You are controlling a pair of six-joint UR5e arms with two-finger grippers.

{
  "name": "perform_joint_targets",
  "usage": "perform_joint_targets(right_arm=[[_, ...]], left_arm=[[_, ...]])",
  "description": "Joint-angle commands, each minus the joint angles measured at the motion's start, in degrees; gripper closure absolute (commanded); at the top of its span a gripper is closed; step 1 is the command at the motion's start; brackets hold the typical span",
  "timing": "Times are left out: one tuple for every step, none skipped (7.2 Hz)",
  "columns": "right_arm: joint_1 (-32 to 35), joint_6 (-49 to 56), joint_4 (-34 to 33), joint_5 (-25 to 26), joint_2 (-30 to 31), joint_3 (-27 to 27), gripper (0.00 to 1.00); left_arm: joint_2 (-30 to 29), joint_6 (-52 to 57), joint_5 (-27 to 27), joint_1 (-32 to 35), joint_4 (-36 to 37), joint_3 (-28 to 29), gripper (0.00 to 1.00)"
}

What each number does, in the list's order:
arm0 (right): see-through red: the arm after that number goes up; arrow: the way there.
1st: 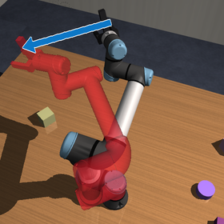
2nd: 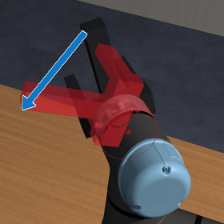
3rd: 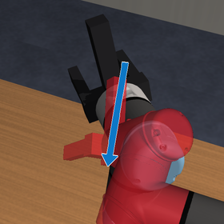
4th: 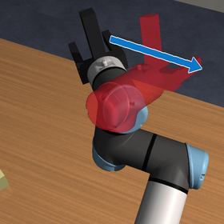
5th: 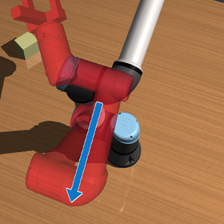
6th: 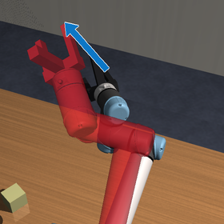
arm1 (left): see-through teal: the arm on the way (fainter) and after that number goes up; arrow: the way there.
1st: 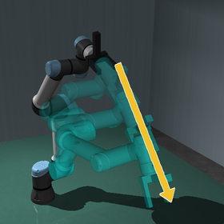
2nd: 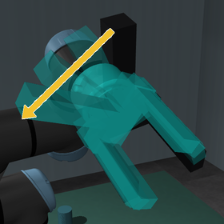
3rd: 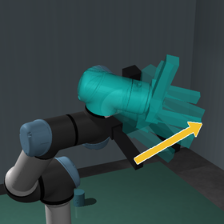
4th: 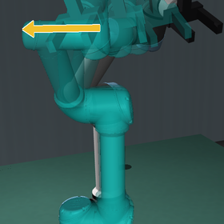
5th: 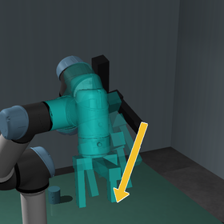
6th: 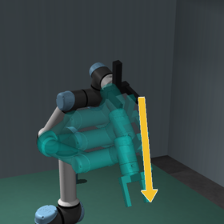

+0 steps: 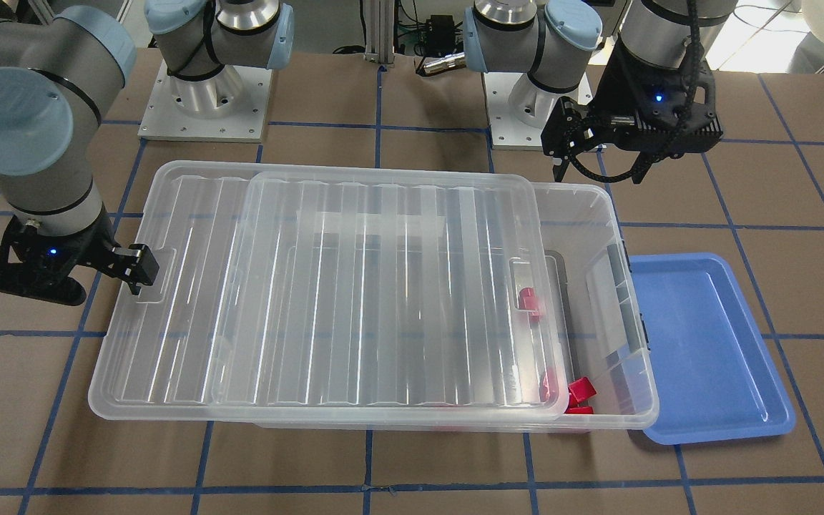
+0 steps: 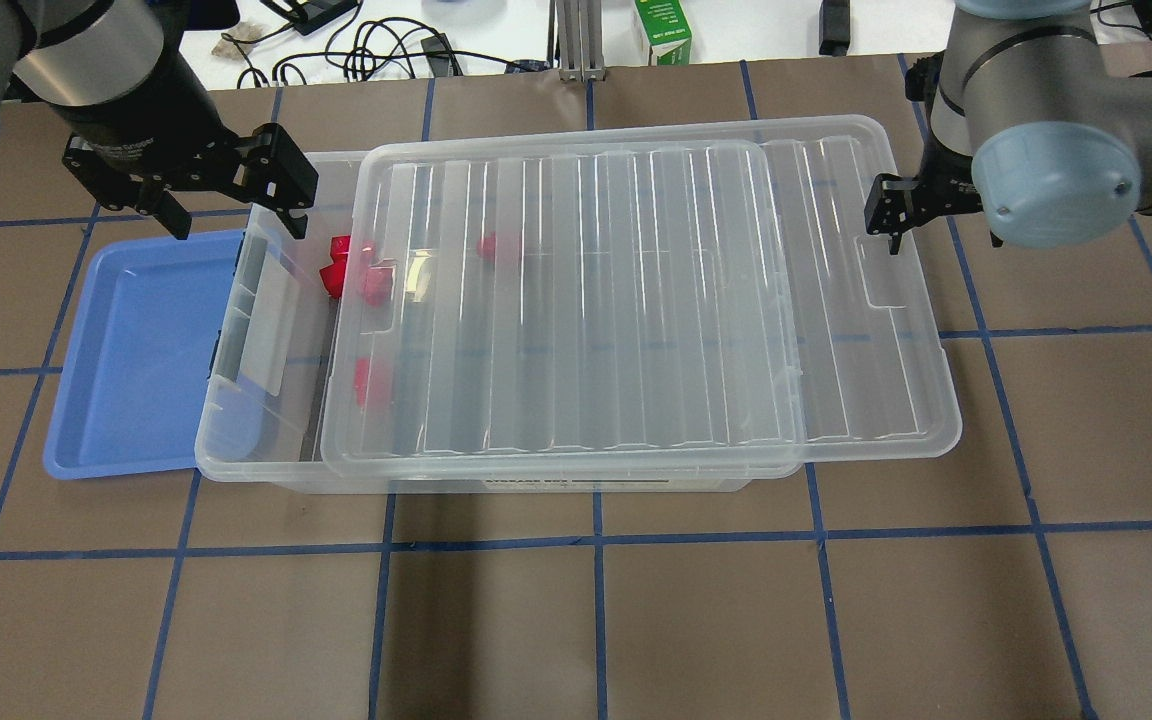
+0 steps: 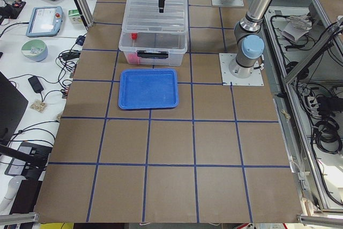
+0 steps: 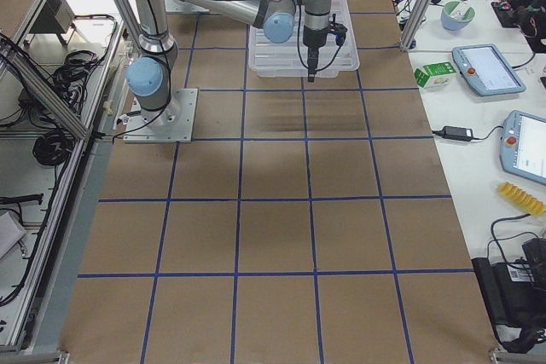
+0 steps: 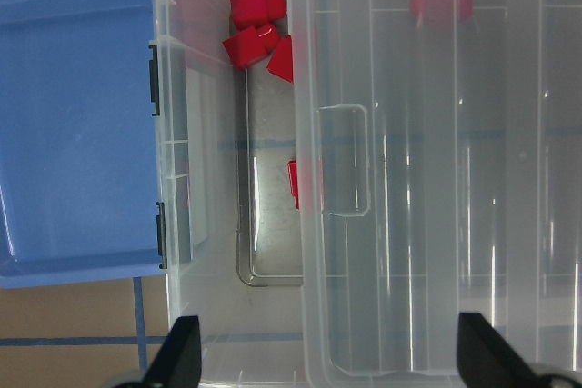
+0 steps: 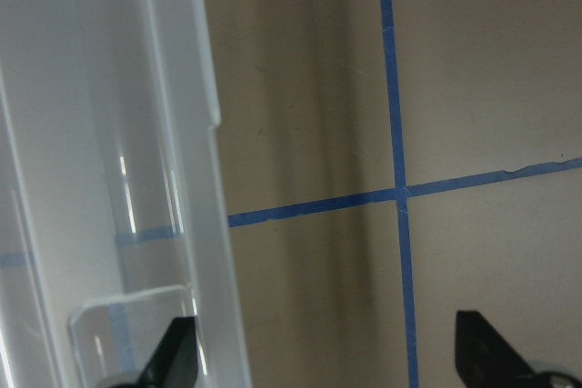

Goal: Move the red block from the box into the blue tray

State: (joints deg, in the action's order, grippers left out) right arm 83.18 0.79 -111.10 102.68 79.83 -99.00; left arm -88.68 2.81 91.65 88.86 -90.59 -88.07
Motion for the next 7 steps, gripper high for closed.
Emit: perform_joint_targets(right_arm=[[-2.3, 2.3, 0.3, -0.1, 0.1, 0.0, 0.0], [-2.6, 2.5, 0.2, 0.1, 0.1, 0.0, 0.0], [-3.6, 3.1, 0.2, -0.1, 0.1, 0.2, 0.0], [-4.5, 3.2, 0.3, -0.2, 0.1, 0.2, 0.0], [-4.7, 3.9, 0.1, -0.1, 0.1, 0.2, 0.0], [-5.4, 6.0, 0.1, 0.1, 0.1, 0.3, 0.0], [-6.6, 6.1, 0.3, -0.1, 0.2, 0.3, 0.0]], left_arm=[[0.0, 0.0, 0.1, 0.0, 0.1, 0.0, 0.0], [0.0, 0.0, 0.2, 0.0, 0.2, 0.0, 0.0], [-0.3, -0.1, 0.1, 0.0, 0.2, 0.0, 0.0], [-0.2, -0.1, 0.0, -0.1, 0.2, 0.1, 0.0], [-0.2, -0.1, 0.0, 0.0, 0.2, 0.1, 0.0], [-0.4, 0.0, 0.4, 0.0, 0.3, 0.0, 0.0], [-0.1, 0.0, 0.5, 0.0, 0.4, -0.1, 0.0]])
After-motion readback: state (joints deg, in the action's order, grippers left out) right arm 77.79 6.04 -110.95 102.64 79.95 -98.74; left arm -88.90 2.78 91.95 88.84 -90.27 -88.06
